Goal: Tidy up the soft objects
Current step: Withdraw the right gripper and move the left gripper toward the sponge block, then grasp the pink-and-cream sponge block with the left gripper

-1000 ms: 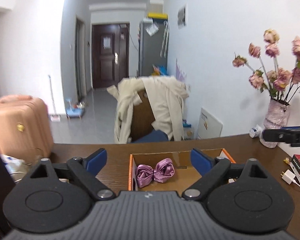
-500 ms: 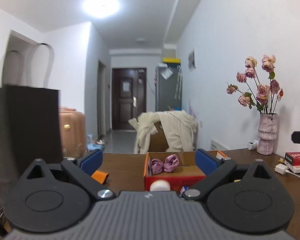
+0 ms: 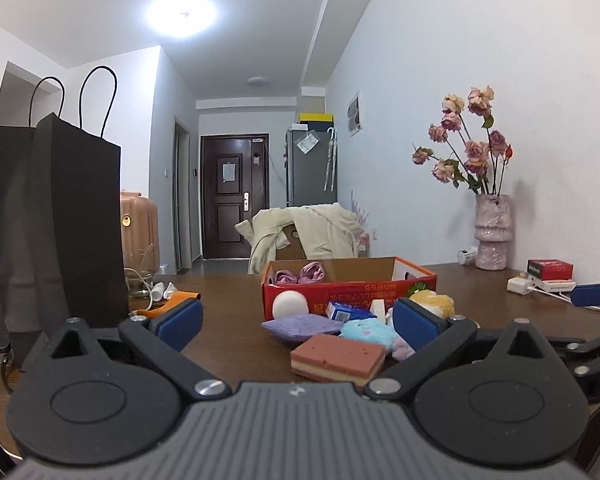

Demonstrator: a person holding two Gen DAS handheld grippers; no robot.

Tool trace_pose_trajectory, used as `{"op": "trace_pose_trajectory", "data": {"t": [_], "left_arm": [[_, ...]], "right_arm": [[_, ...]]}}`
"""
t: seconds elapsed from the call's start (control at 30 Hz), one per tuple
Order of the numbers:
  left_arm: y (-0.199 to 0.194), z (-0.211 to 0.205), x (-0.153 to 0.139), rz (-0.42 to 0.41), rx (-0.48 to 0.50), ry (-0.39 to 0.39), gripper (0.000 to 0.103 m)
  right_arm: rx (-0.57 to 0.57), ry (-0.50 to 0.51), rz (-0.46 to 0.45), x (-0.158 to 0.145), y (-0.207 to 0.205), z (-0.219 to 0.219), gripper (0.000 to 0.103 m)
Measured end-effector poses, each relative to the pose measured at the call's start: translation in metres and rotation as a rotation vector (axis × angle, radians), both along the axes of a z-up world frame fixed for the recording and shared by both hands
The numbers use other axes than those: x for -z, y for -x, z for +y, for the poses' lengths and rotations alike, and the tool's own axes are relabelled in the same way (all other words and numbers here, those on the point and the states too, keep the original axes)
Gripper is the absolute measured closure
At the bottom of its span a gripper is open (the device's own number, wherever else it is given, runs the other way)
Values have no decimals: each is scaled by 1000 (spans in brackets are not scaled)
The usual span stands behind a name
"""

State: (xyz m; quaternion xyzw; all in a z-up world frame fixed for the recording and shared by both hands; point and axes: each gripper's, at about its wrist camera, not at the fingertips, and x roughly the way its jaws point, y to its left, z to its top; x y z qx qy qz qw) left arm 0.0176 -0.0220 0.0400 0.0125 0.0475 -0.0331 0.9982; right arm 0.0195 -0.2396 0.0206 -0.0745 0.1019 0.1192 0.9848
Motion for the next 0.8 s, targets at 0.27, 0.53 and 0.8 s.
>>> {"op": "trace_pose_trajectory", "data": {"t": [0.27, 0.53, 0.8], "left_arm": [[-11, 3, 10, 51, 21, 19, 0], [-56, 14, 28, 184, 42, 58, 0], [-132, 25, 36, 294, 114, 81, 20]], "right_arm": [[20, -67, 10, 0, -4, -9, 0], [2, -114, 128, 20, -35, 1, 5], [-33, -223, 271, 34, -92, 14, 30]]}}
